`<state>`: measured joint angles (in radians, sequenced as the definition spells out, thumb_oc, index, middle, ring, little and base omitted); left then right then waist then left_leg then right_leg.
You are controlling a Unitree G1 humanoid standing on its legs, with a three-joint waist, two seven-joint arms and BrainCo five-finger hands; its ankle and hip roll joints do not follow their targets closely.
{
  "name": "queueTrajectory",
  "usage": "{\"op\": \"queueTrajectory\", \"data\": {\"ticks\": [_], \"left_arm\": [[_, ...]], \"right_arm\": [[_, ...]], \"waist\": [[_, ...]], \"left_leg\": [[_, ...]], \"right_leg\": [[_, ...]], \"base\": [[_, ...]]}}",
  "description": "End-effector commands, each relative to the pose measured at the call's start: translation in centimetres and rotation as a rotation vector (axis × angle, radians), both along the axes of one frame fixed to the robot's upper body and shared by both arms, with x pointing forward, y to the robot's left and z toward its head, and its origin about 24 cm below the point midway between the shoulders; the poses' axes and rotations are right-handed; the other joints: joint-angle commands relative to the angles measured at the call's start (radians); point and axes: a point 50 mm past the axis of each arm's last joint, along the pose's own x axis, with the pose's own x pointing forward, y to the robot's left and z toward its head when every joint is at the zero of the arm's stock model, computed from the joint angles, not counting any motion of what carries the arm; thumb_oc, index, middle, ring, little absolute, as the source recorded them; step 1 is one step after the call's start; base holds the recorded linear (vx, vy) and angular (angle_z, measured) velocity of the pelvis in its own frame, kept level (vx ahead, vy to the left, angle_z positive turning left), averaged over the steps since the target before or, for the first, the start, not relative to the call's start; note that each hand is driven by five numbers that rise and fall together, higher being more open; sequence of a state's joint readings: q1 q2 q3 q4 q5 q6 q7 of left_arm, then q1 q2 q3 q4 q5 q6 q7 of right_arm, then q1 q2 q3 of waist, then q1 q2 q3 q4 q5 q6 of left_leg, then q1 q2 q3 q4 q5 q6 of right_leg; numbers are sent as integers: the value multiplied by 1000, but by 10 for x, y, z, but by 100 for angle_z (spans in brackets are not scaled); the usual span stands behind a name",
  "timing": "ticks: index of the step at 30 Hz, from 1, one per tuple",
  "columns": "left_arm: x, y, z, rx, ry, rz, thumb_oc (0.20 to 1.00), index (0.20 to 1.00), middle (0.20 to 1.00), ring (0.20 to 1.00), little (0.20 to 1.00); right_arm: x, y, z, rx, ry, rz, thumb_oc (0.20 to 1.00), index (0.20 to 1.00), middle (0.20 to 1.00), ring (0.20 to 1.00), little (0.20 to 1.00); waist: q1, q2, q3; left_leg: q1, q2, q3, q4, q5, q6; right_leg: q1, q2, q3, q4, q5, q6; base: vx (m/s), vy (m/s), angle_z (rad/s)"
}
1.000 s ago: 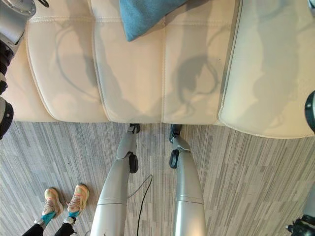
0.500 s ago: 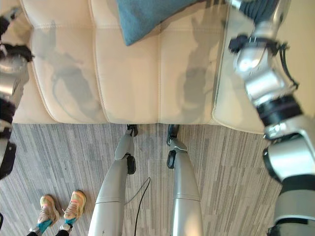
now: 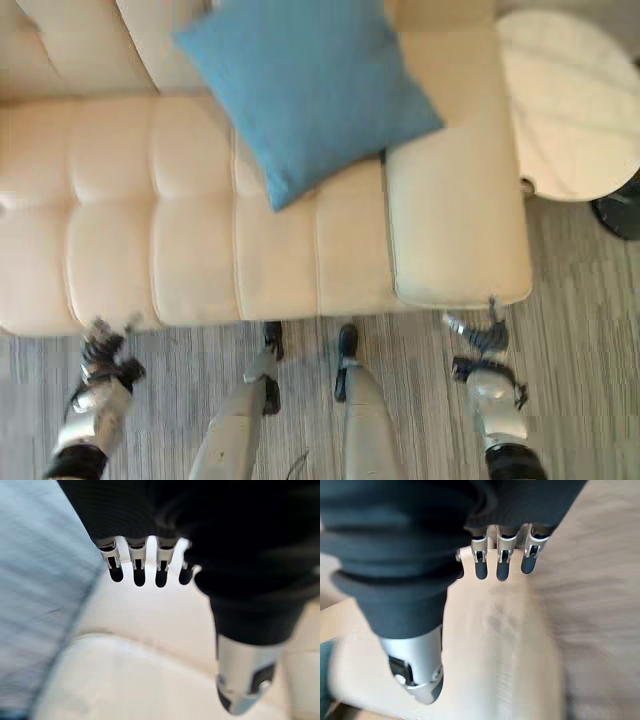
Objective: Pick up all the scattered cushions and arrange them neatly on the sofa.
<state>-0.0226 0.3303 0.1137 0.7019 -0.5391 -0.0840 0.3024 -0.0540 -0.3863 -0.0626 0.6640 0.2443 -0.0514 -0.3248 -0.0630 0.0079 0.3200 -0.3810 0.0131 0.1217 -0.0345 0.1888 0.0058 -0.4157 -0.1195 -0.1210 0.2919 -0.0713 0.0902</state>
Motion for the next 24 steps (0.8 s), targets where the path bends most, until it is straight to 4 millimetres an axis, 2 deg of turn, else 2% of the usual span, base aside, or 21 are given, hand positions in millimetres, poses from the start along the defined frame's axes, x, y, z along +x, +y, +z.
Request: {"op": "queueTrajectory", "data": {"ticks": [1, 3, 7, 8, 9, 10, 11, 12, 14, 15, 16, 17, 18, 19, 20, 21, 22, 24], "left_arm": [[-10, 6, -11, 19, 104, -114, 1000, 1000, 1000, 1000, 1000], [-27, -1, -30, -7, 216, -151, 1000, 1000, 1000, 1000, 1000], [-58, -5, -51, 13, 403, -235, 1000, 1000, 1000, 1000, 1000], [-63, -7, -56, 26, 447, -262, 1000, 1000, 1000, 1000, 1000], [-70, -11, -62, 39, 527, -320, 1000, 1000, 1000, 1000, 1000], [-70, -11, -62, 39, 527, -320, 1000, 1000, 1000, 1000, 1000], [-79, -12, -68, 44, 591, -348, 1000, 1000, 1000, 1000, 1000], [-79, -12, -68, 44, 591, -348, 1000, 1000, 1000, 1000, 1000], [-94, -12, -74, 58, 682, -380, 1000, 1000, 1000, 1000, 1000], [-94, -12, -74, 58, 682, -380, 1000, 1000, 1000, 1000, 1000], [-105, -12, -78, 53, 739, -387, 1000, 1000, 1000, 1000, 1000], [-119, -11, -81, 30, 796, -368, 1000, 1000, 1000, 1000, 1000], [-126, -12, -83, 14, 818, -360, 1000, 1000, 1000, 1000, 1000], [-126, -12, -83, 14, 818, -360, 1000, 1000, 1000, 1000, 1000], [-129, -10, -83, 10, 824, -341, 1000, 1000, 1000, 1000, 1000], [-134, -10, -84, -5, 844, -335, 1000, 1000, 1000, 1000, 1000], [-134, -10, -84, -5, 844, -335, 1000, 1000, 1000, 1000, 1000], [-133, -13, -85, -12, 843, -345, 1000, 1000, 1000, 1000, 1000]], "right_arm": [[-12, -4, -16, 128, 33, -36, 1000, 1000, 1000, 1000, 1000], [-33, 0, -39, 171, 156, -51, 1000, 1000, 1000, 1000, 1000], [-61, 6, -63, 179, 346, -5, 1000, 1000, 1000, 1000, 1000], [-67, 8, -68, 191, 388, 3, 1000, 1000, 1000, 1000, 1000], [-78, 12, -77, 198, 469, 20, 1000, 1000, 1000, 1000, 1000], [-78, 12, -77, 198, 469, 20, 1000, 1000, 1000, 1000, 1000], [-92, 13, -85, 223, 535, 6, 1000, 1000, 1000, 1000, 1000], [-92, 12, -85, 223, 535, 6, 1000, 1000, 1000, 1000, 1000], [-109, 14, -92, 257, 598, -22, 1000, 1000, 1000, 1000, 1000], [-109, 13, -92, 257, 598, -22, 1000, 1000, 1000, 1000, 1000], [-120, 15, -97, 284, 637, -47, 1000, 1000, 1000, 1000, 1000], [-130, 15, -99, 292, 677, -59, 1000, 1000, 1000, 1000, 1000], [-134, 17, -101, 301, 688, -65, 1000, 1000, 1000, 1000, 1000], [-134, 17, -101, 301, 688, -65, 1000, 1000, 1000, 1000, 1000], [-131, 19, -101, 306, 687, -59, 1000, 1000, 1000, 1000, 1000], [-131, 21, -102, 301, 698, -39, 1000, 1000, 1000, 1000, 1000], [-131, 21, -102, 300, 697, -39, 1000, 1000, 1000, 1000, 1000], [-131, 21, -102, 295, 699, -26, 1000, 1000, 1000, 1000, 1000]], "waist": [[12, -4, -56], [10, 7, -86], [11, 6, -125], [8, 12, -119], [5, 23, -114], [5, 23, -116], [9, 23, -127], [9, 23, -129], [9, 19, -147], [10, 19, -148], [13, 9, -166], [18, -1, -185], [24, -9, -188], [24, -8, -189], [32, -12, -186], [40, -18, -188], [39, -17, -189], [41, -14, -165]], "left_leg": [[168, -59, -1, 2, -186, -7], [235, -62, 7, -51, -173, -3], [300, -51, 46, -53, -191, -8], [315, -43, 51, -53, -182, -7], [335, -28, 58, -53, -176, -6], [333, -28, 59, -53, -175, -6], [346, -24, 58, -53, -177, -6], [344, -23, 58, -53, -177, -6], [352, -23, 54, -53, -178, -8], [350, -22, 54, -53, -177, -8], [352, -27, 53, -53, -173, -12], [338, -29, 49, -53, -162, -15], [333, -31, 50, -53, -153, -19], [331, -30, 50, -53, -152, -19], [314, -24, 53, -53, -130, -28], [277, -9, 59, -53, -78, -58], [275, -8, 59, -53, -77, -58], [240, 10, 52, -53, -10, -101]], "right_leg": [[158, 12, -51, -291, 132, 50], [207, 11, -52, -307, 134, 59], [274, 22, -61, -352, 159, 69], [273, 28, -58, -306, 133, 66], [286, 41, -52, -178, 60, 48], [284, 41, -51, -177, 60, 48], [324, 45, -64, -117, 10, 33], [322, 45, -64, -117, 11, 32], [365, 50, -68, -52, -35, 27], [363, 51, -68, -52, -34, 26], [413, 55, -64, -50, -42, 29], [452, 65, -56, -77, -43, 27], [487, 73, -56, -108, -60, 22], [486, 74, -56, -109, -59, 22], [507, 87, -53, -172, -75, 3], [539, 118, -37, -270, -89, -27], [537, 120, -38, -271, -88, -27], [545, 153, -51, -323, -82, -50]], "base": [[-4, 134, -10], [-23, 116, -5], [-53, 39, -5], [-179, 30, -22], [-151, 20, -20], [-141, -14, -9], [-48, -28, -4], [-77, -49, -5], [-68, -54, -2], [-107, -107, 5], [-183, -175, 8], [-261, -247, 13], [-193, -173, 12], [-213, -159, 15], [-370, -268, 1], [-370, -269, -21], [-377, -282, -39], [-408, -265, -15]]}}
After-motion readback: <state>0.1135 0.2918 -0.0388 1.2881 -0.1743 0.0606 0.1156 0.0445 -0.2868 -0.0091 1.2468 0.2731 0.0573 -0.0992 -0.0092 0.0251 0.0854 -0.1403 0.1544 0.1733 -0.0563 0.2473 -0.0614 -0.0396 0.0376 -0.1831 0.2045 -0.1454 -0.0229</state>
